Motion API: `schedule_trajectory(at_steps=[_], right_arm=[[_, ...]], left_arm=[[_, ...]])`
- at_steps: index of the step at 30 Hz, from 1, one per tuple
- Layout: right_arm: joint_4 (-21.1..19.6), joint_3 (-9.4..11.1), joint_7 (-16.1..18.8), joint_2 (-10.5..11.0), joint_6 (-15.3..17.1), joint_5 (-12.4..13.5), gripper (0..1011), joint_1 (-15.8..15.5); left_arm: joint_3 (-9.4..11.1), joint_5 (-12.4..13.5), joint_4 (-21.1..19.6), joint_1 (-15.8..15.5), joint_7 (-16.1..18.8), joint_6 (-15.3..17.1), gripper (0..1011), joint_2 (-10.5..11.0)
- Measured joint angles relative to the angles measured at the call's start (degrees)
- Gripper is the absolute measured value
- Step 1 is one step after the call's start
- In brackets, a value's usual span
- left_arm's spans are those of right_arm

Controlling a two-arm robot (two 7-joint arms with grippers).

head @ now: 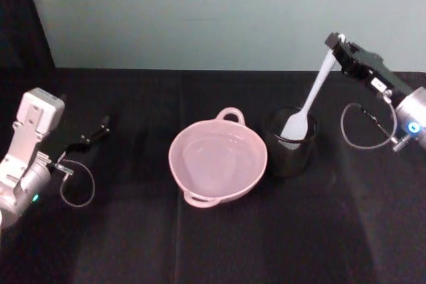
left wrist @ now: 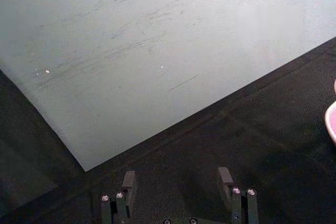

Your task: Use the one hand to pick up the spoon and stir the clear water in the bowl.

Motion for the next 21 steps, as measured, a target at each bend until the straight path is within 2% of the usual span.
schedule_trajectory(at_steps=[8,21], right_arm=[[4.3,-1.8,0.0,-1.2,-0.8,0.7,105,0.7],[6.4,-2.9,0.0,-2.1,-1.1,1.5,105,0.9]], left_arm=[[0.0,0.0,0.0,0.0,0.0,0.0,1011,0.0],[0.0,0.0,0.0,0.0,0.0,0.0,1011,0.0]])
